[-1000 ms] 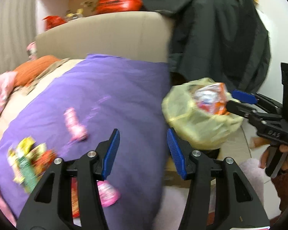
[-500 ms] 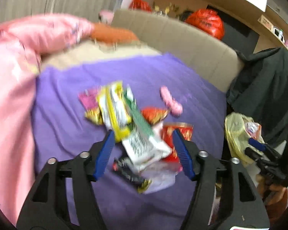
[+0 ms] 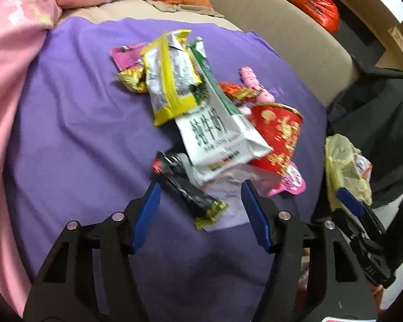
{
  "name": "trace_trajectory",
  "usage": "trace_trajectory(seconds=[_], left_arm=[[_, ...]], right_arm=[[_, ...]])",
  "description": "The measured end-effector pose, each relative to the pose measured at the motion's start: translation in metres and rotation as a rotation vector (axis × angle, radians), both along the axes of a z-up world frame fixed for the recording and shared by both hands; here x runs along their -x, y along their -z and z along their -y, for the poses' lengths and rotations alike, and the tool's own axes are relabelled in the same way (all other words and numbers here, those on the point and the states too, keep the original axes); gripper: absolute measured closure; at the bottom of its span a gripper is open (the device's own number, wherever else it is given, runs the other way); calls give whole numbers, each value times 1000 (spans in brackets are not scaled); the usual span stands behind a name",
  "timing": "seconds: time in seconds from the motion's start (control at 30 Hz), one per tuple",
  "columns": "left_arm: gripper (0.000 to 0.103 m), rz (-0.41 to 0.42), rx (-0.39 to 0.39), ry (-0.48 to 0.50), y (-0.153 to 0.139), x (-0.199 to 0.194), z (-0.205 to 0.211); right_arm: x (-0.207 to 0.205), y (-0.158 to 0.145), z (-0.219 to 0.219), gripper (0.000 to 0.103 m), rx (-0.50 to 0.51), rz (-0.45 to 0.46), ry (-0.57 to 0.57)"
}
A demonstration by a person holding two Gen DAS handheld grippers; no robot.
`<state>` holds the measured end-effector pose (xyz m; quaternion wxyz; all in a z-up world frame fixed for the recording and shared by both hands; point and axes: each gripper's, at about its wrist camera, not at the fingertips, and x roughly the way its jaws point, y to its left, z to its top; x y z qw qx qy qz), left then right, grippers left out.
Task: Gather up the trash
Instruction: 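Move both tools back over the bed toward the red paper cup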
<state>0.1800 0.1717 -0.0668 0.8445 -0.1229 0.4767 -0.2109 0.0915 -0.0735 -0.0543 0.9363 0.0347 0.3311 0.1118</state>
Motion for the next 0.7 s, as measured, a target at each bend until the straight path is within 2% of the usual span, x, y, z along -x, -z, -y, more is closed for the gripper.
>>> trace_trajectory(seconds=[0.13,0.2,0.27,0.4,0.57,0.7], left_arm=[[44,20,-27,43,-5,1,8],[44,23,-36,48,-2,-1,10],[45,14,-33,31,1,-5,9],[49,11,11,-24,0,-10,-7],[49,30,31,-82,-7,-15,-25],[49,44,30,-58,-8,-15,-23]], right_arm=[[-17,7,-12,45,32,-31,-10],[-26,6,-12,45,-9,-27,10],[-38,2,-14,45,-61,-29,2],[-67,-2,-27,45,-46,-17,-10],[-101,10,-38,45,-100,-84,-31],[-111,20,-43,47,-96,-109,-50]])
